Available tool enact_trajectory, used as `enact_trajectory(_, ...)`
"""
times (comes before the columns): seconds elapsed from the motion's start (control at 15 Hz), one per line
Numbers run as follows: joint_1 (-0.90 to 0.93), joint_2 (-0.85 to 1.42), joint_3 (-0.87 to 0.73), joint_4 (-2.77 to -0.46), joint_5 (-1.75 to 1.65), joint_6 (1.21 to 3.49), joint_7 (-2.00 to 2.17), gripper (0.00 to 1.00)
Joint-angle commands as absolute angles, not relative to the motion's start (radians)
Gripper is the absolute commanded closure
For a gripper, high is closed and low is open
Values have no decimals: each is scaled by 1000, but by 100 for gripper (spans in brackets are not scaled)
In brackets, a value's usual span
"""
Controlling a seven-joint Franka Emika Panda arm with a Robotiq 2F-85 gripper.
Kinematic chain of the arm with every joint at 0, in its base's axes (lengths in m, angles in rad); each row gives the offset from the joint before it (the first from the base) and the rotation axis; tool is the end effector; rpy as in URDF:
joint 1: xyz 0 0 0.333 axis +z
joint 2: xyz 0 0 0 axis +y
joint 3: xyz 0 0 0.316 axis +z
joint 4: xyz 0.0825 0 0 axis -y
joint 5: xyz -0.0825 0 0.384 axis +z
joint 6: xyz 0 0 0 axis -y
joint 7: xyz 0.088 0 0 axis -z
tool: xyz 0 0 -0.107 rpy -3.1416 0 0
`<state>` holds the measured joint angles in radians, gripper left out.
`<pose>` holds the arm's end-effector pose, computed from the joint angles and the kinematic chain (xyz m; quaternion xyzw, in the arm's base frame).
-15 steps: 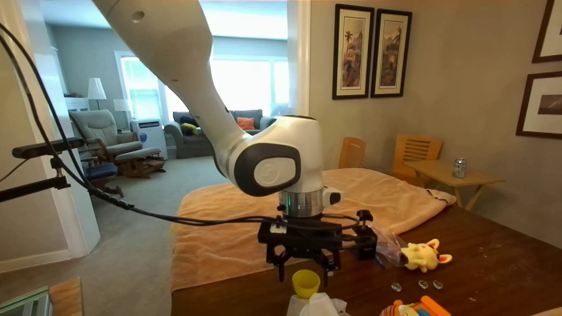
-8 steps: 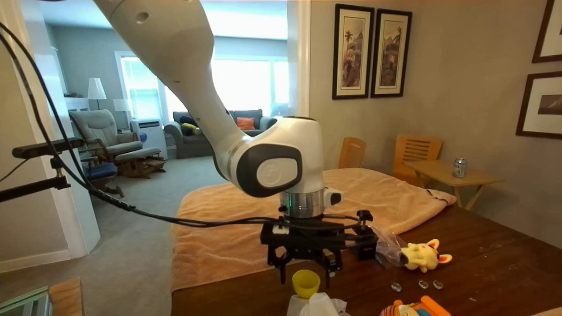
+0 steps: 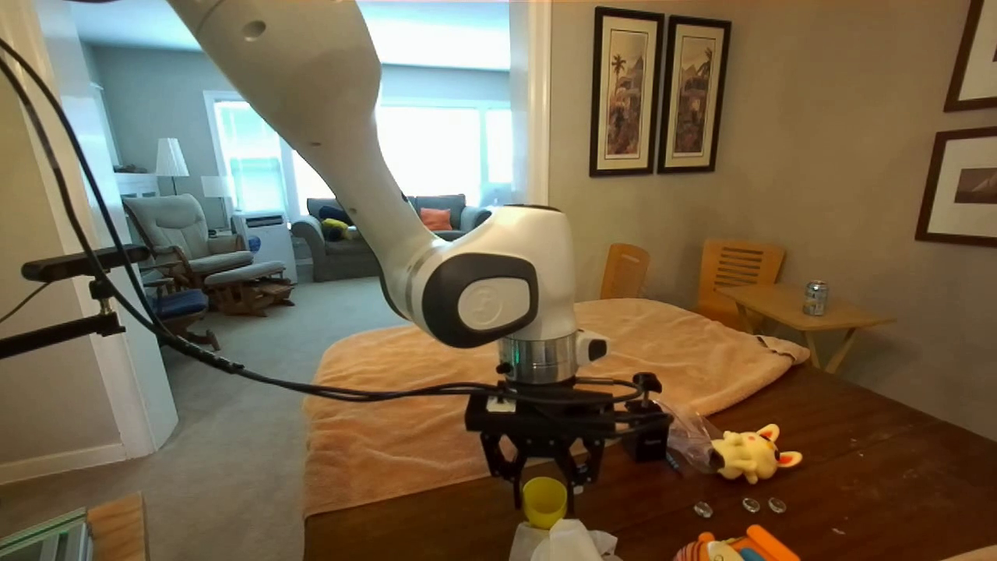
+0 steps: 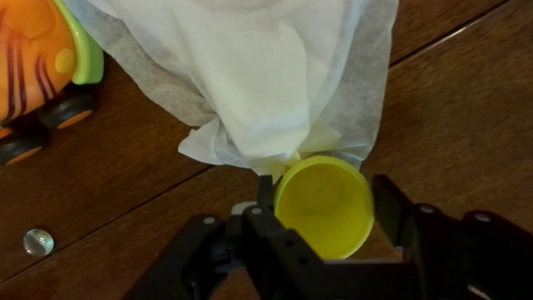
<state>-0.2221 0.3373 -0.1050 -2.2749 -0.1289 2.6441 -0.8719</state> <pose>0.5111 -0.1710 0.2108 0.9442 0.3253 -0.0144 0.0494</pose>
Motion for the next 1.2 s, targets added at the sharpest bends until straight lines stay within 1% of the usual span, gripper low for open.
enact_trajectory(0.0,-221,356,-107,-2253,-164,2644,-850,65)
enact_trajectory(0.2,-202,351,-129,-2253,-201,2641,-816,65)
enact_trajectory(0.47,-103,340,-236,-2243,-479,2625,-616,65)
enact_trajectory(0.6,-26,346,-310,-2230,-639,2613,-493,65)
enact_trajectory(0.8,-14,346,-305,-2214,-838,2570,-332,65)
enact_trajectory(1.13,-23,347,-260,-2201,-1047,2459,-191,65)
